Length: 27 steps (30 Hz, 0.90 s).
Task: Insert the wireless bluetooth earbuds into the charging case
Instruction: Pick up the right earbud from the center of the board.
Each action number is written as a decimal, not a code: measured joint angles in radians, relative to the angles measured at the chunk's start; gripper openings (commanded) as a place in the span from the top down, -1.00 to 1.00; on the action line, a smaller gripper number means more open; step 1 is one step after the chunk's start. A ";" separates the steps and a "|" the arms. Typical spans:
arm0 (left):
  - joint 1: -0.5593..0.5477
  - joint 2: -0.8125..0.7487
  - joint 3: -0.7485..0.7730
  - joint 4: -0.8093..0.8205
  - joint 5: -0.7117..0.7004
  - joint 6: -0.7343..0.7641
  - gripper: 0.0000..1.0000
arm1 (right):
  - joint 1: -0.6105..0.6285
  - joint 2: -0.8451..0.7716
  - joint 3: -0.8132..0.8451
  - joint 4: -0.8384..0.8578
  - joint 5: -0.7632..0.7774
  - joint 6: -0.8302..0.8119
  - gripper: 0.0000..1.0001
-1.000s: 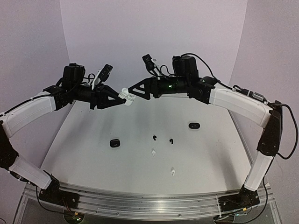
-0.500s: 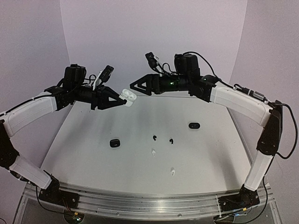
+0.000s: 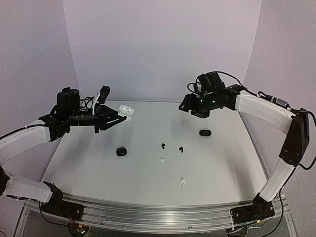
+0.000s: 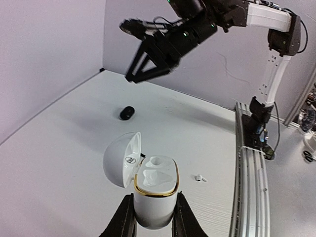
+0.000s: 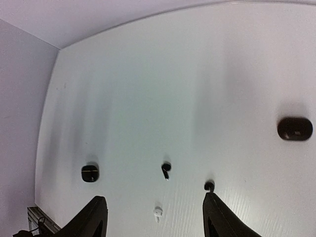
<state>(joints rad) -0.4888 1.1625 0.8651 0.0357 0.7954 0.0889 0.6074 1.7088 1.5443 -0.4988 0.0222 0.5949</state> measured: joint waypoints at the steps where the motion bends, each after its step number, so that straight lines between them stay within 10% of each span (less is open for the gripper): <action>1: -0.001 -0.029 -0.032 0.037 -0.037 -0.008 1.00 | 0.006 0.000 -0.013 -0.037 0.019 0.016 -0.31; 27: -0.114 -0.398 -0.623 0.570 -0.467 -0.137 1.00 | 0.366 0.201 -0.196 -0.445 0.022 0.159 -0.20</action>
<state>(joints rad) -0.6027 0.7643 0.2418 0.6060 0.3282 -0.0482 0.9733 1.9094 1.3479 -0.9434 0.0445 0.7535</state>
